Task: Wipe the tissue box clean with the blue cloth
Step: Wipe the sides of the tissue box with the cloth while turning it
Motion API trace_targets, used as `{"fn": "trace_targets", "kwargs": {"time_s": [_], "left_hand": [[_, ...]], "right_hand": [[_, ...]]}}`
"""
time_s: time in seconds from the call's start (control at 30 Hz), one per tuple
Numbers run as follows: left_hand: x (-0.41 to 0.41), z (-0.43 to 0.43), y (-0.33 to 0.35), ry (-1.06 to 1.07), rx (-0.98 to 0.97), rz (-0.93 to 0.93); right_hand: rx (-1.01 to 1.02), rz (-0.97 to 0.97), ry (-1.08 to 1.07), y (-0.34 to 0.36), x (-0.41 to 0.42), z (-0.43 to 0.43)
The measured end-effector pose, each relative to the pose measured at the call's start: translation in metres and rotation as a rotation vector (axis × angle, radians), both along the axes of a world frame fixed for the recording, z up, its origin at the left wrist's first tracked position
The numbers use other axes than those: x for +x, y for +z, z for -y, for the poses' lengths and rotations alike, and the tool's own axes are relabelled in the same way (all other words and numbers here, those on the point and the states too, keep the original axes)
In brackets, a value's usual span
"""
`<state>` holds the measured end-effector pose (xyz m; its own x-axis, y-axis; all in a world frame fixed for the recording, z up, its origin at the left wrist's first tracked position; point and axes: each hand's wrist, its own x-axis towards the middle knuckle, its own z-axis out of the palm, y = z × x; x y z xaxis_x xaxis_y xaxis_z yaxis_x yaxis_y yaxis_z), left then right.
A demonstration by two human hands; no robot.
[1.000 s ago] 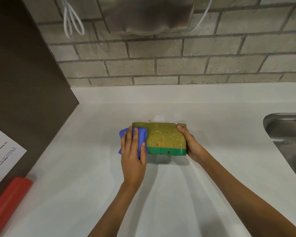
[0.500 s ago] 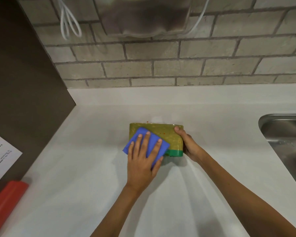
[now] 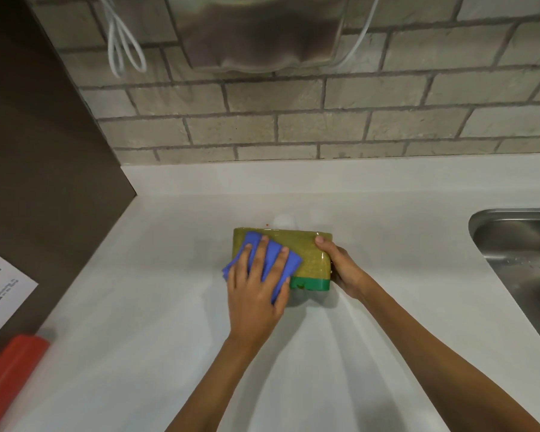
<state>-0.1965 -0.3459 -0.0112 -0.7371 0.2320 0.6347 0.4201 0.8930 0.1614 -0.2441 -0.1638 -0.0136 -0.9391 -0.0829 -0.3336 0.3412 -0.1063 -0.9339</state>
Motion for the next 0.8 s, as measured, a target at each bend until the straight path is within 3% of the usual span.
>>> {"fn": "trace_targets", "kwargs": {"time_s": [0.17,0.27,0.4,0.5,0.63,0.8], "left_hand": [[-0.018,0.0,0.021,0.193,0.303,0.137],[-0.024,-0.023,0.029,0.146,0.191,0.119],[-0.002,-0.022,0.0,-0.104,-0.011,0.006],[-0.001,0.002,-0.006,0.004,0.073,-0.013],[-0.013,-0.024,0.02,0.175,0.272,0.104],[0.001,-0.048,0.001,-0.085,0.04,-0.006]], "right_hand": [[0.026,0.015,0.002,0.0,-0.002,0.0],[0.025,0.008,-0.005,0.0,-0.002,0.0],[0.01,-0.006,0.001,-0.005,0.004,-0.004],[0.006,0.018,0.0,-0.004,0.002,-0.002],[0.019,0.01,0.001,0.001,-0.002,0.002],[0.026,-0.023,0.008,0.001,-0.002,0.0]]}}
